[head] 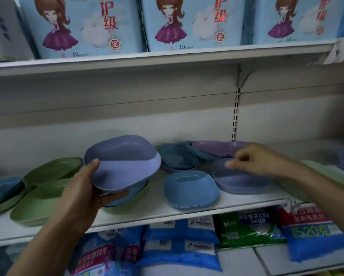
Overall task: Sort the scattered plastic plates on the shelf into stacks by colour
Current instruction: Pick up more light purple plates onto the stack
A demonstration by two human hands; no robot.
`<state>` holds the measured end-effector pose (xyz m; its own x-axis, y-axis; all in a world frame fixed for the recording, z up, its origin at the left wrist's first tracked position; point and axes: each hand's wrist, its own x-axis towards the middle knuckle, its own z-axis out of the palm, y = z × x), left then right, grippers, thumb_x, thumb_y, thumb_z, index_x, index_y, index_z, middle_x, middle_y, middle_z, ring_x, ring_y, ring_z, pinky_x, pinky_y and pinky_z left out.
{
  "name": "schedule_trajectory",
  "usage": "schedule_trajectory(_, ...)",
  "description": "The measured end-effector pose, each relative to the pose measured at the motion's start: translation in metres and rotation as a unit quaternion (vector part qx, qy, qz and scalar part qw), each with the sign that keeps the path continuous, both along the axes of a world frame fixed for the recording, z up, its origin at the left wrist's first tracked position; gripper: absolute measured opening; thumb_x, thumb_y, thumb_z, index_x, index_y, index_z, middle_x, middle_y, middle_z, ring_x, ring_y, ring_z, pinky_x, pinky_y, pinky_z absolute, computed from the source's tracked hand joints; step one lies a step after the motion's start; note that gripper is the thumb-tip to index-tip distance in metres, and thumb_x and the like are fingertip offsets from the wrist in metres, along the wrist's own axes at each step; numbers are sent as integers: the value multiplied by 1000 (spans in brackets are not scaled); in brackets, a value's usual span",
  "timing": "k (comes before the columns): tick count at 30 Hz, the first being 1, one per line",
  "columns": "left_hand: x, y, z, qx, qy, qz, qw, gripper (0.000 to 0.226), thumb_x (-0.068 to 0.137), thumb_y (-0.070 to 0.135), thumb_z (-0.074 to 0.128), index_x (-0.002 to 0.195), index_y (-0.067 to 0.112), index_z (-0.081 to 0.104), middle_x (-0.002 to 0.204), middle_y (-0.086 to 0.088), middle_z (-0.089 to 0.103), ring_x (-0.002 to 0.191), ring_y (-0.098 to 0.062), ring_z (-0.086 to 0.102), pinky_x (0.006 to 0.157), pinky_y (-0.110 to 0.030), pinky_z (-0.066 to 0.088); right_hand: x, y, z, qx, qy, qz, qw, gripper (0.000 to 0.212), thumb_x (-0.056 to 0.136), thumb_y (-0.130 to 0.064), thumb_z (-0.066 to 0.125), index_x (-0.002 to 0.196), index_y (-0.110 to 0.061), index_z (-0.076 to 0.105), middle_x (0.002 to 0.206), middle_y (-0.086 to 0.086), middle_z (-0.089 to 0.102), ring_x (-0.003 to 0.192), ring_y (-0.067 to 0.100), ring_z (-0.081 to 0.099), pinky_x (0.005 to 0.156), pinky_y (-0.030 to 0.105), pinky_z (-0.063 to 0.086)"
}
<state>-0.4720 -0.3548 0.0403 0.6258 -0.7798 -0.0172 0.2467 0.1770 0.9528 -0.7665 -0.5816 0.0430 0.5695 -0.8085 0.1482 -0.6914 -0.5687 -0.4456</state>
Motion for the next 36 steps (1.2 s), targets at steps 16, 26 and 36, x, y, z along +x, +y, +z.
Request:
schedule_trajectory(16,-93,-40,-30,65,52,-126,989,44,96,38,51,136,22,42,127,-6,53,97,-33,64,49,-42,59,-33,19,-36,-42,140,-227,963,42,93,-47,44,123,-19,54,108,5,65,98,23,62,68,28,37)
schedule_trajectory(26,-132,-39,-36,56,38,-158,985,33,97,39,48,128,27,44,122,-2,55,99,-34,64,51,-41,59,-57,25,-12,-44,-9,-289,956,15,92,-24,49,86,-11,50,85,6,50,76,23,48,66,27,37)
schedule_trajectory(36,-158,-24,-45,-1,4,-156,988,42,94,54,41,127,32,52,121,0,62,87,-26,73,61,-41,59,-64,71,6,-110,-120,-178,970,45,83,-24,55,46,-14,32,45,0,28,50,22,32,52,30,27)
